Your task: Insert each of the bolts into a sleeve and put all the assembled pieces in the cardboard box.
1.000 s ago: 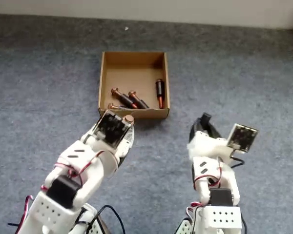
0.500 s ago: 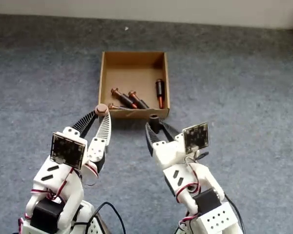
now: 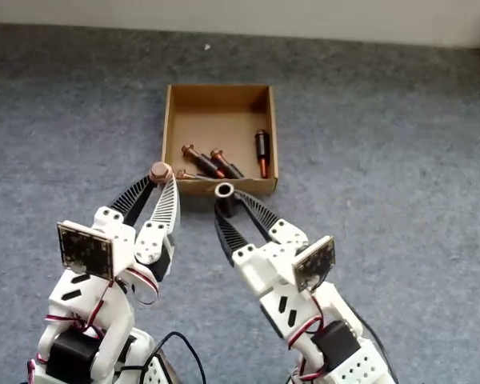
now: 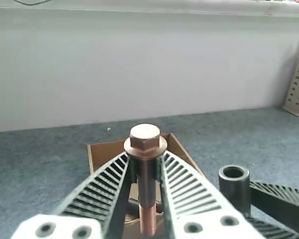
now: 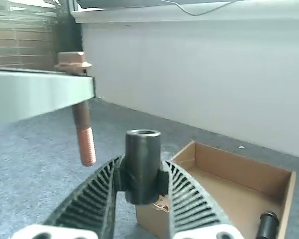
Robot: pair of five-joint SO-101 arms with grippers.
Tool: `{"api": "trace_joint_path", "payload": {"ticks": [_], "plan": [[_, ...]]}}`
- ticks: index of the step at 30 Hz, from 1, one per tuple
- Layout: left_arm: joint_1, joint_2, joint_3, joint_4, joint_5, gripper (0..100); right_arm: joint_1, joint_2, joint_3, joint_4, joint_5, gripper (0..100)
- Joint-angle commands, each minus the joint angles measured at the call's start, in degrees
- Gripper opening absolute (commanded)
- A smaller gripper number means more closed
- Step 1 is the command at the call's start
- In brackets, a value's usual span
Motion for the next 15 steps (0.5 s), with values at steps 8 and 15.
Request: {"api": "trace_joint_path", "payload": {"ticks": [8, 15], "plan": [[0.0, -0.7, -9.2, -2.0, 7.6, 0, -7.3, -1.4, 7.6, 2.9, 3.6, 0.5], [0.0, -0.7, -9.9, -2.1, 11.8, 0, -10.2, -1.4, 7.6, 4.7, 3.6, 0.5]]}}
